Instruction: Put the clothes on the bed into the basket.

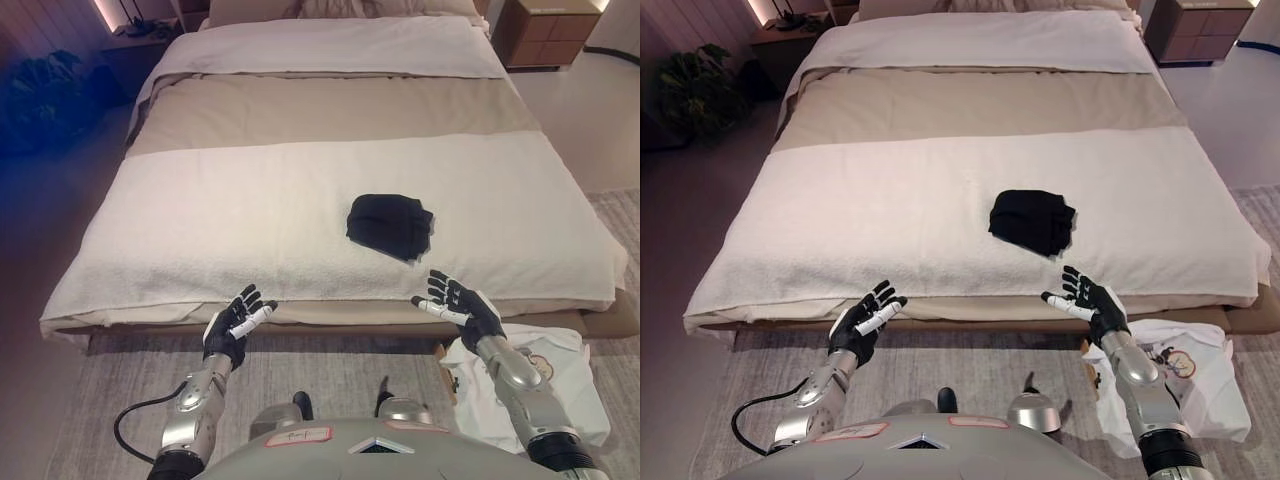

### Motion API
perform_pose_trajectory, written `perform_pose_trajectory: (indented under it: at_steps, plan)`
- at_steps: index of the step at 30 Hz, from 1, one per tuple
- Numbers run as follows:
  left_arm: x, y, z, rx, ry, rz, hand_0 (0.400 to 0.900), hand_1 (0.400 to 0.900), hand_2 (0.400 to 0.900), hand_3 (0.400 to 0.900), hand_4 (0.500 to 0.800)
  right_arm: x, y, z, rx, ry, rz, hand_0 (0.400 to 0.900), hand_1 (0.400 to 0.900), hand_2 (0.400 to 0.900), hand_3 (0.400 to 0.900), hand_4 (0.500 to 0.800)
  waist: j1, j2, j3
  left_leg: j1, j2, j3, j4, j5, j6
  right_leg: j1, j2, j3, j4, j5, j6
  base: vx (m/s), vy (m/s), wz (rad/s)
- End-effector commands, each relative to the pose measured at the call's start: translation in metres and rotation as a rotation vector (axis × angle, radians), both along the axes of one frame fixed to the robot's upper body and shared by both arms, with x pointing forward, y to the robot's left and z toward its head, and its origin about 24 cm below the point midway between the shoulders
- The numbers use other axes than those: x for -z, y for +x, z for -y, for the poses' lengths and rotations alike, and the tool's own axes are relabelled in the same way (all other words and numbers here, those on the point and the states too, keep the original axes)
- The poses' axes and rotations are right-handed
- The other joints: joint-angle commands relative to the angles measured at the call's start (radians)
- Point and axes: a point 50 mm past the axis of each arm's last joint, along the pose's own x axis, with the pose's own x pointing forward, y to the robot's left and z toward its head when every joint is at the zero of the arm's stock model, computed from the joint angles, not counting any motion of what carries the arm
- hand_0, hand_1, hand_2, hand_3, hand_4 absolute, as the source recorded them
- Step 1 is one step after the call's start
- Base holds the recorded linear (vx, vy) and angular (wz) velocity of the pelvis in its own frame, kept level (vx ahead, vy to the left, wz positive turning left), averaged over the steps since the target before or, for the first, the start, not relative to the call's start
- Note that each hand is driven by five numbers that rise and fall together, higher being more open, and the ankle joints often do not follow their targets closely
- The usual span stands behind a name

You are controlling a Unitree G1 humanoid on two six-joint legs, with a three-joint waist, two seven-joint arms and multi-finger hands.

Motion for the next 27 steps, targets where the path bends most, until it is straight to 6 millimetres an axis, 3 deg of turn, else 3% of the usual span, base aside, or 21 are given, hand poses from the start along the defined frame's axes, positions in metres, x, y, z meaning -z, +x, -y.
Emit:
perform_pose_trajectory:
  at_steps: [1, 27]
  plan:
    - [-0.032, 0.030, -0.020, -0.029, 0.058, 0.224, 0.900, 0.900, 0.900, 0.900, 0.800, -0.036, 0.038, -0.001, -0.023, -0.013, 0.252, 0.900, 0.900, 0.900, 0.900, 0.800, -0.010, -0.055, -0.064, -0.052, -0.012, 0.009, 0.037, -0.035, -0.036, -0.008, 0.020, -0.020, -0.003, -0.040, -0.043, 0.00, 0.000, 0.00]
    - [-0.036, 0.044, -0.016, -0.045, 0.025, 0.255, 0.900, 0.900, 0.900, 0.900, 0.800, -0.051, 0.055, 0.000, -0.025, -0.020, 0.315, 0.900, 0.900, 0.900, 0.900, 0.800, -0.007, -0.061, -0.024, -0.078, 0.025, -0.010, 0.124, -0.051, -0.060, 0.015, 0.050, -0.022, -0.003, -0.067, -0.075, 0.00, -0.036, 0.01]
